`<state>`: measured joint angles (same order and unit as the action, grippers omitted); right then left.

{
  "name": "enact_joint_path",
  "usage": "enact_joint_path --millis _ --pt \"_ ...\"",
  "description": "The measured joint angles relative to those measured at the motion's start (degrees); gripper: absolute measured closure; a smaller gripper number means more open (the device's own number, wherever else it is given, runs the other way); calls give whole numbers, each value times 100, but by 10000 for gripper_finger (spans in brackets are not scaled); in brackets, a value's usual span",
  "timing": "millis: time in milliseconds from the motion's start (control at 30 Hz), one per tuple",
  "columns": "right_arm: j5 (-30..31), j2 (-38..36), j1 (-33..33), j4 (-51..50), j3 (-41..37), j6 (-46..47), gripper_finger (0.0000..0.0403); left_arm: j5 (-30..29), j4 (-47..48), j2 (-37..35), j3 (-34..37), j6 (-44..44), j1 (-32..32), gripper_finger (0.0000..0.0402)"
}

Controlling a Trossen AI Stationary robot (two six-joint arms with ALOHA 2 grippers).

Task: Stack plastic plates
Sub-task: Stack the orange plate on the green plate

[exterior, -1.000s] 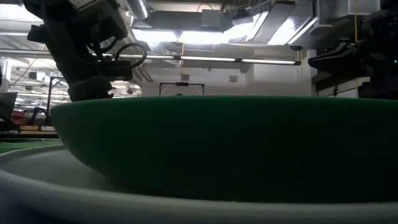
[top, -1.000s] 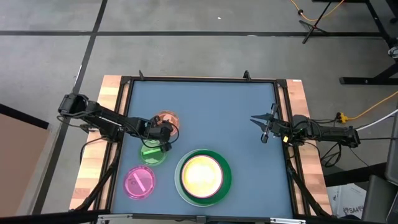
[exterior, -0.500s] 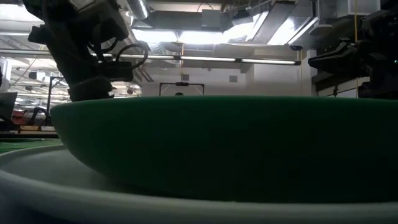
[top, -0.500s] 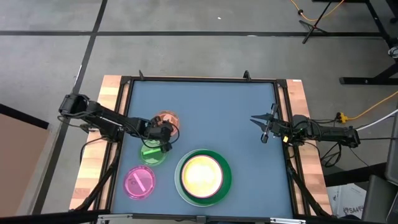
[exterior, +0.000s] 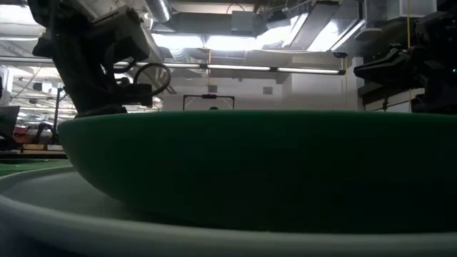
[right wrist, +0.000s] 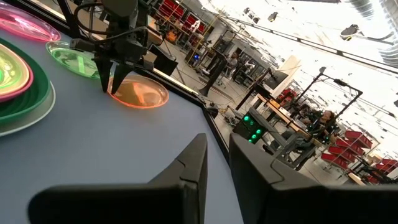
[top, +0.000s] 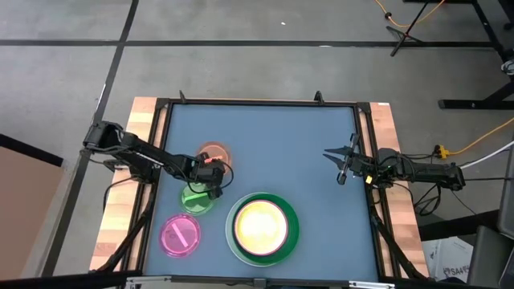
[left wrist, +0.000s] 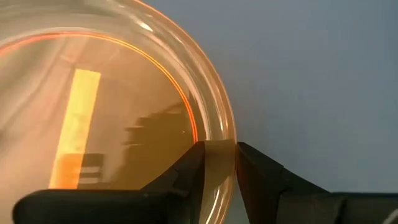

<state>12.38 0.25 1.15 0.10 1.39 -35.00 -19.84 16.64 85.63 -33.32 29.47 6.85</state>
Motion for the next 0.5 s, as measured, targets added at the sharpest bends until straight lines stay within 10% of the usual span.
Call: enact_joint_path --millis 500 --pt "0 0 0 1 0 1 341 -90 0 -24 4 1 0 317"
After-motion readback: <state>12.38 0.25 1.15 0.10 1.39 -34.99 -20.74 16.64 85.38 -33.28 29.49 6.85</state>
